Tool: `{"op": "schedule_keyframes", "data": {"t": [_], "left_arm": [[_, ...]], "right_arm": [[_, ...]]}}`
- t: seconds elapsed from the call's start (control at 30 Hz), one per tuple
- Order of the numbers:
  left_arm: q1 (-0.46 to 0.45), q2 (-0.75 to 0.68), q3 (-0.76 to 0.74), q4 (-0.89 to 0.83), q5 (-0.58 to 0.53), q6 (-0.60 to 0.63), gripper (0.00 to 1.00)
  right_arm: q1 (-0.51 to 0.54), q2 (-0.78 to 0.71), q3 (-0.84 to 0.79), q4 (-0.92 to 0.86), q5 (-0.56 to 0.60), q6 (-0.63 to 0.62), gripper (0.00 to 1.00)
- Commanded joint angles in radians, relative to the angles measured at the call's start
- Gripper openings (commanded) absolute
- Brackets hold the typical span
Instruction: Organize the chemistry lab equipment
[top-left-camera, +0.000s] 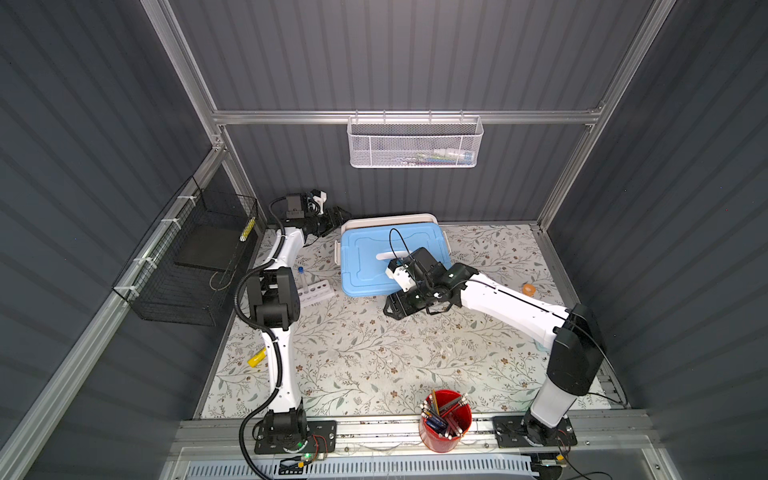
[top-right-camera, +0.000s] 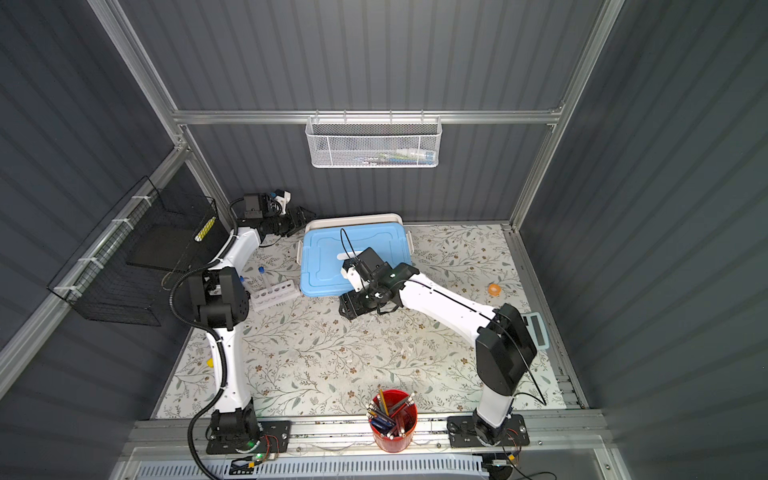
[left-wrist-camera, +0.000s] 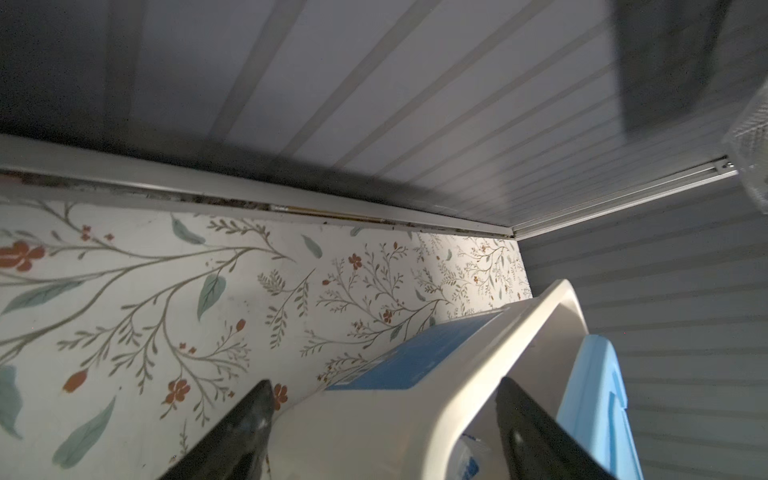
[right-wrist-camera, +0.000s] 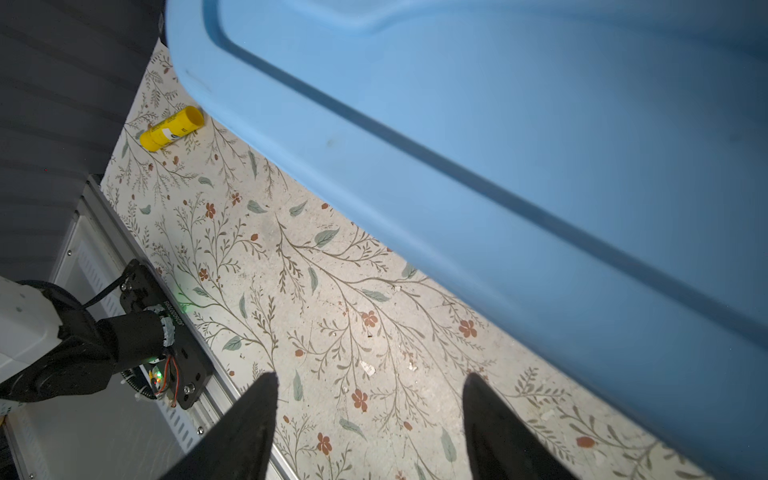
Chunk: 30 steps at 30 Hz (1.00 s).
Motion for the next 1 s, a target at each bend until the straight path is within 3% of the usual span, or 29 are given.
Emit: {"op": "schedule_keyframes", "data": {"t": [0.0,0.97], "left_arm": [[-0.002,0.019,0.079,0.017,0.065,-0.026,0.84],[-0.072,0.060,0.071,0.099,0.189,-0.021,0.83]], "right_arm": [[0.002,0.026,0.035,-0.006,0.034,0.006,0.71],[-0.020,0.086,0.162,0.033,0.145,-0.017,0.71]]}}
